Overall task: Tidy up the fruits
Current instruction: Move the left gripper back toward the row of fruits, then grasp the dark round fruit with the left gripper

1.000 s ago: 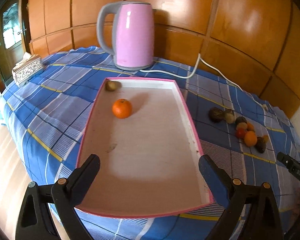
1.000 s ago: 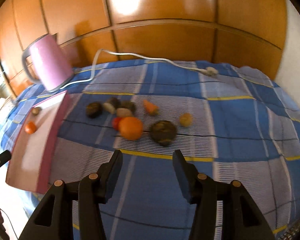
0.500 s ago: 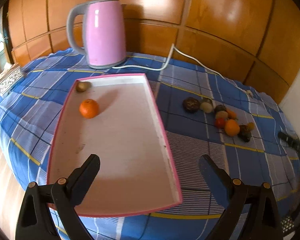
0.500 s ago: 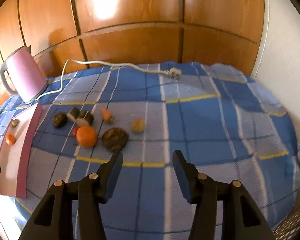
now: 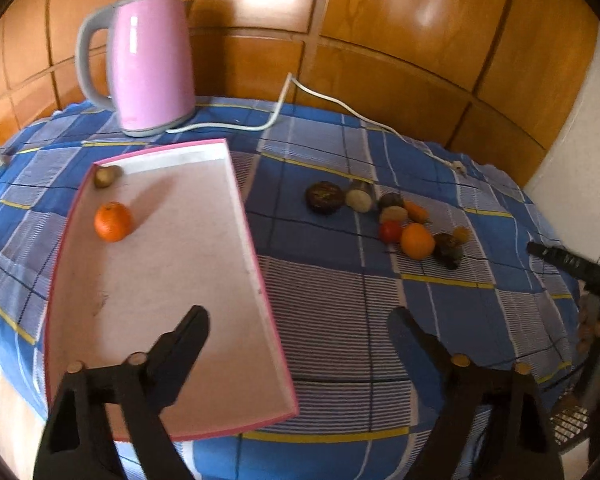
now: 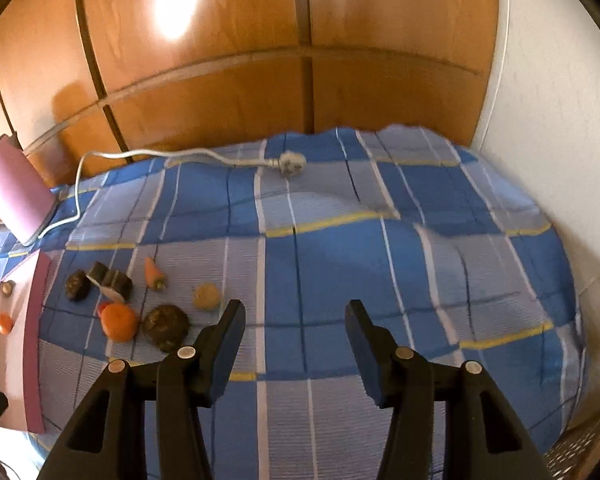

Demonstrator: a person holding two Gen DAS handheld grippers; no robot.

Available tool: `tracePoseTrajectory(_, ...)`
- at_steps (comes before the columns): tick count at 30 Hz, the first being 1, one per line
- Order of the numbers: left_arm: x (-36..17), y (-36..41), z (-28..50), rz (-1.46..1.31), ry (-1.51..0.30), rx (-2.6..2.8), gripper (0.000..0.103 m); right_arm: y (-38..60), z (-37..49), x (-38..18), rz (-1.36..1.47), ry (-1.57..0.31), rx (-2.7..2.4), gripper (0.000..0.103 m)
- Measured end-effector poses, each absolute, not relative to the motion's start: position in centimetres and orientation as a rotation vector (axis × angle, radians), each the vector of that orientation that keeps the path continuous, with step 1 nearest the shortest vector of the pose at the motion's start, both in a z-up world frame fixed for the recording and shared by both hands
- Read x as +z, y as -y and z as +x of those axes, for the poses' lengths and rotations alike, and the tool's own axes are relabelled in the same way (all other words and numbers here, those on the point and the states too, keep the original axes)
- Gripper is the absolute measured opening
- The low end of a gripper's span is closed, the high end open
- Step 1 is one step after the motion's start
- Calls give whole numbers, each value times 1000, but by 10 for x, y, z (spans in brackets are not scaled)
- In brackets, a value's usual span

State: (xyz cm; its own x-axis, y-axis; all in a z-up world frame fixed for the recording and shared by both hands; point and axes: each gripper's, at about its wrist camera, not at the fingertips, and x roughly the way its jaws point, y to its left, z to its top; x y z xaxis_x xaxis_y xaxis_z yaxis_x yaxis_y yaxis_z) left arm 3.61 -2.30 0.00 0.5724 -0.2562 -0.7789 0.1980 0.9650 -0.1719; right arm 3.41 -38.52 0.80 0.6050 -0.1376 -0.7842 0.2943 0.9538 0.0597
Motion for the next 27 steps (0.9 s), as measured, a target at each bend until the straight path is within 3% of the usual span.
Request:
tracePoseTrajectory(4, 2, 28, 50, -70, -940, -275, 68, 388, 35, -9, 196, -940, -253, 53)
tracePoseTrajectory(6, 3, 33, 58, -63, -942, -284, 67, 392, 36, -12, 225, -953, -244, 53)
tracePoseTrajectory(14, -1, 54, 102, -10, -990, -326, 47, 412, 37, -25, 404, -992, -221, 53)
tracePoseTrajectory(20, -12, 72, 140, 50, -1040, -322, 49, 411, 37, -22, 397, -982, -214, 53)
tracePoseTrajectory(22, -17, 79, 154, 72, -1053, -307, 58, 408, 38, -21, 388, -979, -201, 53)
tracePoseTrajectory(27, -33, 97, 182, 142, -1081, -298, 59, 407, 39, -21, 398, -977, -189, 53)
